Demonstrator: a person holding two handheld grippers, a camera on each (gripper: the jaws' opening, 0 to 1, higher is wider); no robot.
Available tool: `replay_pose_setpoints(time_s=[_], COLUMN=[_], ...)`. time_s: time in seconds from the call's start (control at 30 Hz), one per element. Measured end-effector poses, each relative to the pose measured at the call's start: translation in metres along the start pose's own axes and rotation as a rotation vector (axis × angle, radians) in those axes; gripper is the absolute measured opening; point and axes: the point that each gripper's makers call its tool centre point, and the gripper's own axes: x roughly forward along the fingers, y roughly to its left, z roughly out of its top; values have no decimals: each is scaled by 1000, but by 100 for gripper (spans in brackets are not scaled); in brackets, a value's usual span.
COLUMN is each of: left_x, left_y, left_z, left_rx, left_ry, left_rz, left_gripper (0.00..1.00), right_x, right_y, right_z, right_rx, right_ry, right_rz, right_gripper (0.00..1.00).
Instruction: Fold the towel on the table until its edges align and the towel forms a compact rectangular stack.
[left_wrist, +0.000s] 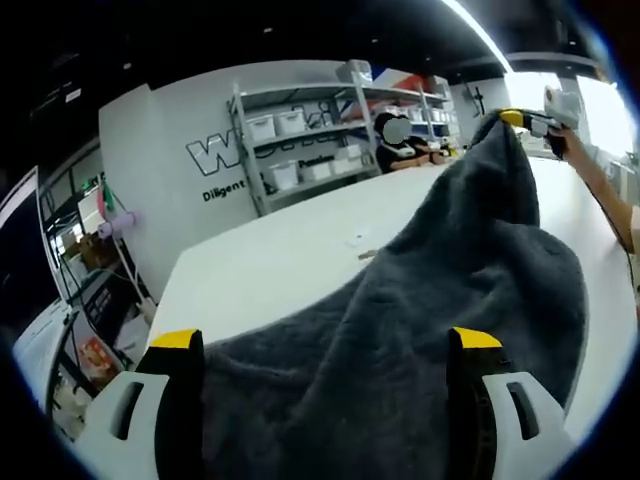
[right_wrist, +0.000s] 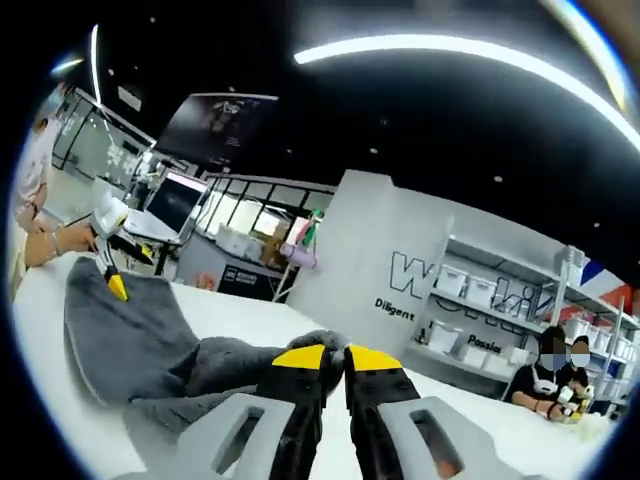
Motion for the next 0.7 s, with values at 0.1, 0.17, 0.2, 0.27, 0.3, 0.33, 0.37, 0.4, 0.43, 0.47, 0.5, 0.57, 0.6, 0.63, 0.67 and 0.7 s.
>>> replay_pose_setpoints(time_s=[0.1, 0.17, 0.2, 0.27, 0.3, 0.33, 0.37, 0.4, 0.43, 0.47, 0.5, 0.57, 0.6, 0.63, 0.67, 0.7], left_x=[-1, -2, -2, -2, -2, -2, -2, -2, -2, -3, -3, -3, -3, -3, -2, -2], left_y=[-1, -3, -3, -4, -4, -5, -5, -5, -5, -5, -4, -3, -2, -2, -1, -1], left_z=[1, 1, 2, 2, 2, 2, 2, 2, 3, 3, 4, 3, 3, 3, 2, 2], left_rx=[-3, -5, -5, -7, -7, -7, -8, -9, -9, -10, -11, -11, -12, -13, -14, -14], left_ry=[-2, -6, -6, -6, -7, -7, -8, -9, -11, -14, -15, -15, -15, -14, -12, -12], left_rz=[-4, -7, -8, -9, -10, -11, -11, -11, -12, -10, -8, -4, -3, -2, -1, -1], left_gripper=[99, 99, 99, 99, 99, 99, 99, 99, 99, 99, 99, 99, 99, 99, 99, 99], right_x=[6, 10, 12, 21, 25, 31, 34, 38, 45, 51, 56, 66, 70, 75, 80, 82], right_y=[-9, -12, -13, -14, -14, -13, -13, -11, -10, -8, -9, -9, -9, -10, -11, -12], right_z=[18, 28, 31, 37, 37, 36, 36, 34, 29, 21, 16, -2, -10, -23, -36, -46], right_rx=[-51, -92, -114, -176, -202, -246, -259, -287, -335, -388, -426, -489, -505, -522, -539, -549], right_ry=[21, 39, 52, 89, 109, 145, 156, 178, 218, 258, 287, 352, 371, 404, 435, 457], right_rz=[4, 15, 25, 38, 42, 50, 54, 60, 69, 64, 61, 61, 65, 70, 74, 74], right_gripper=[3, 3, 3, 3, 3, 3, 3, 3, 3, 3, 3, 3, 3, 3, 3, 3])
